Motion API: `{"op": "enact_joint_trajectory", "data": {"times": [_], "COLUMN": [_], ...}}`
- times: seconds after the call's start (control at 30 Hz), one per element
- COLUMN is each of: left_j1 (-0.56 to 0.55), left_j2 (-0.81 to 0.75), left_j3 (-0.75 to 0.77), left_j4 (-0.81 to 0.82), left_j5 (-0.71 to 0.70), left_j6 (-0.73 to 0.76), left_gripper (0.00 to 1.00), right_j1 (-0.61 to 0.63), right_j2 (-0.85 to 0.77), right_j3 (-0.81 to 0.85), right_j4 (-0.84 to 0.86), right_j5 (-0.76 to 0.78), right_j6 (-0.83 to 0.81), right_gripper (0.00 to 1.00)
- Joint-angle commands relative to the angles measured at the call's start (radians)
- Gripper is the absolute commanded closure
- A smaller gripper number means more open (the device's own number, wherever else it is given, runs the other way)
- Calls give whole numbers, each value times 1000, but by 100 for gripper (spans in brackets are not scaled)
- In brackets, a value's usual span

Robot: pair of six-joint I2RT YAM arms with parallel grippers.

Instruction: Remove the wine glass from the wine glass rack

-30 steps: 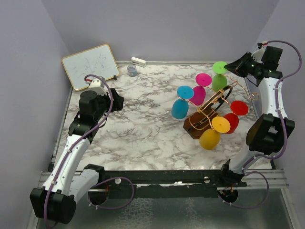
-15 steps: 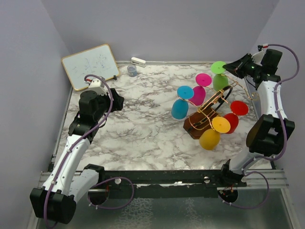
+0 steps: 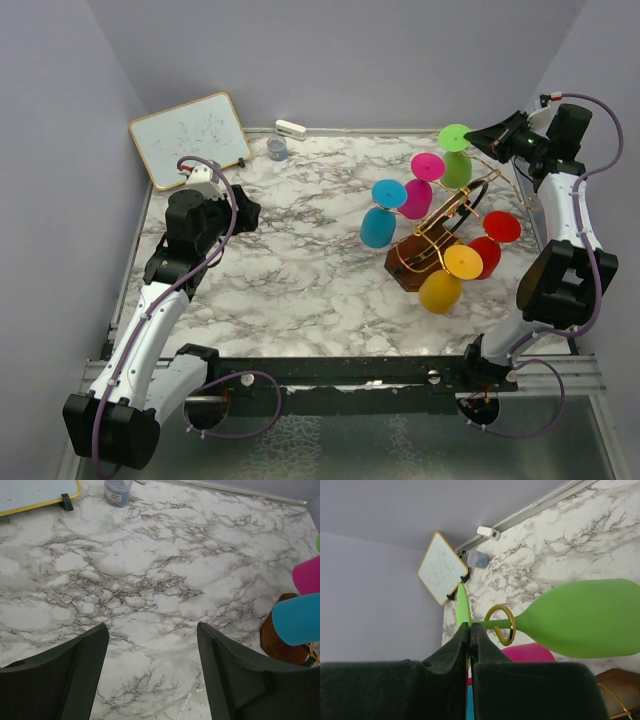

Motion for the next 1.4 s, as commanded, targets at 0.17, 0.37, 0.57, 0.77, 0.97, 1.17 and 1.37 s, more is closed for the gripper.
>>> {"op": "enact_joint_trajectory", "data": {"times": [0.17, 0.37, 0.57, 0.77, 0.97, 1.17, 1.37], "left_j1": [-2, -3, -2, -3, -2, 1, 40], "left_j2": [-3, -7, -12, -14, -12, 6, 33], "left_j3": [-8, -10, -10, -10, -10, -7, 33], "left_j4": [25, 26, 24, 24, 26, 28, -33], "left_j5": [21, 24, 23, 21, 20, 12, -27], "left_j6": [-6, -6, -6, -5, -11, -32, -77], "left_gripper": [26, 26, 26, 26, 26, 24, 12], "right_j1": [2, 1, 0, -1, 2, 139, 490], "right_j2": [-57, -128, -222, -240, -149, -54, 37], "right_j3": [1, -73, -135, -82, 82, 341, 648], "right_j4": [-27, -51, -74, -99, -63, -100, -254], "right_j5": [-44, 39, 199, 331, 289, 333, 577], "right_j6": [-28, -37, -35, -70, -143, -284, -529], "right_gripper": [99, 99, 99, 99, 99, 99, 99]}}
